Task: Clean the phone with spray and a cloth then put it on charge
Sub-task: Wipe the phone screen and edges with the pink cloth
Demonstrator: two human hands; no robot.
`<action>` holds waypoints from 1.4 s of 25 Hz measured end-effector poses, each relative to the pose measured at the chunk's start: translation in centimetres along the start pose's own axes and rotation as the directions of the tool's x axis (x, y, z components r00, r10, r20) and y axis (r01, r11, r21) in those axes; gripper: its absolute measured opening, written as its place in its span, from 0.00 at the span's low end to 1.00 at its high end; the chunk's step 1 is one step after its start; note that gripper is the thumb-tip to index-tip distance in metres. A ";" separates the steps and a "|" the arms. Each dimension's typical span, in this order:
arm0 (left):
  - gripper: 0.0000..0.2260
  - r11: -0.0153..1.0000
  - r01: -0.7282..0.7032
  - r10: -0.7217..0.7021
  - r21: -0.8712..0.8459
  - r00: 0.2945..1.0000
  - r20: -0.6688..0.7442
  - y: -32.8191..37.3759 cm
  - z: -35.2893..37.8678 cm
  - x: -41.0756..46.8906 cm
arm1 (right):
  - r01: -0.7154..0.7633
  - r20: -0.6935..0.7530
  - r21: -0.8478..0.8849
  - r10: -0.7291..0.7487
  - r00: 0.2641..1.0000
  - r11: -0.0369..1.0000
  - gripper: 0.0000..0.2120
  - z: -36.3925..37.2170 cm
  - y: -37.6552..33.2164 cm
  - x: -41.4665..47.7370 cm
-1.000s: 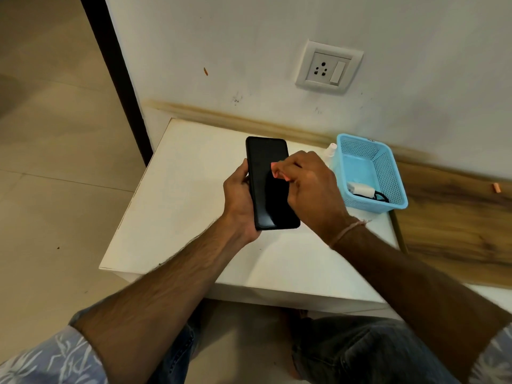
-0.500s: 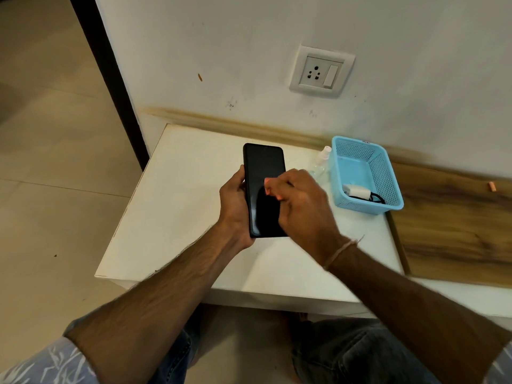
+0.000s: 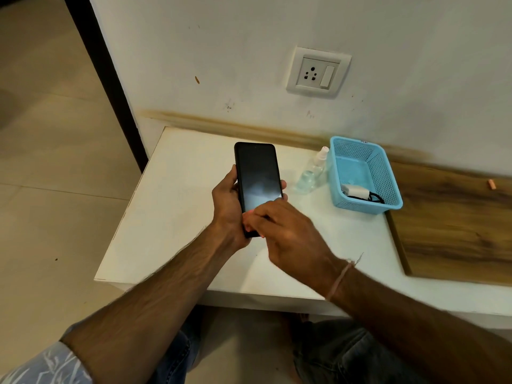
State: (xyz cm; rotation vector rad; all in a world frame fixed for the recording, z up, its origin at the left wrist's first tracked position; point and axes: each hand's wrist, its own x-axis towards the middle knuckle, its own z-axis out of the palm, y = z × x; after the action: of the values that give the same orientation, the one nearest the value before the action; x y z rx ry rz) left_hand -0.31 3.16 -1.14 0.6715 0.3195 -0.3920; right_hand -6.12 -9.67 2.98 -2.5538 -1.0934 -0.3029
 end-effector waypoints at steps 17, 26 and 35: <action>0.30 0.999 0.035 -0.036 -0.030 0.999 -0.033 -0.3 0.3 0.5 | -0.233 -0.120 0.003 0.232 0.965 0.972 0.11 -0.1 1.1 1.6; 0.31 0.995 0.038 -0.038 -0.090 0.999 0.005 0.0 0.6 0.2 | -0.210 -0.171 -0.049 0.199 0.965 0.977 0.09 -1.0 2.3 0.5; 0.32 0.994 0.038 -0.038 -0.105 0.999 0.008 0.0 1.1 0.0 | -0.234 -0.242 -0.032 0.219 0.945 0.972 0.11 -0.5 1.8 -0.2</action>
State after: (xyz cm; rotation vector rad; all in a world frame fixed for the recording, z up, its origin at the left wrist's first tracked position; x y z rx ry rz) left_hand -0.12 2.45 -0.40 0.5619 0.3450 -0.4108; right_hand -4.93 -11.18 2.95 -2.5815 -0.7058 -0.5708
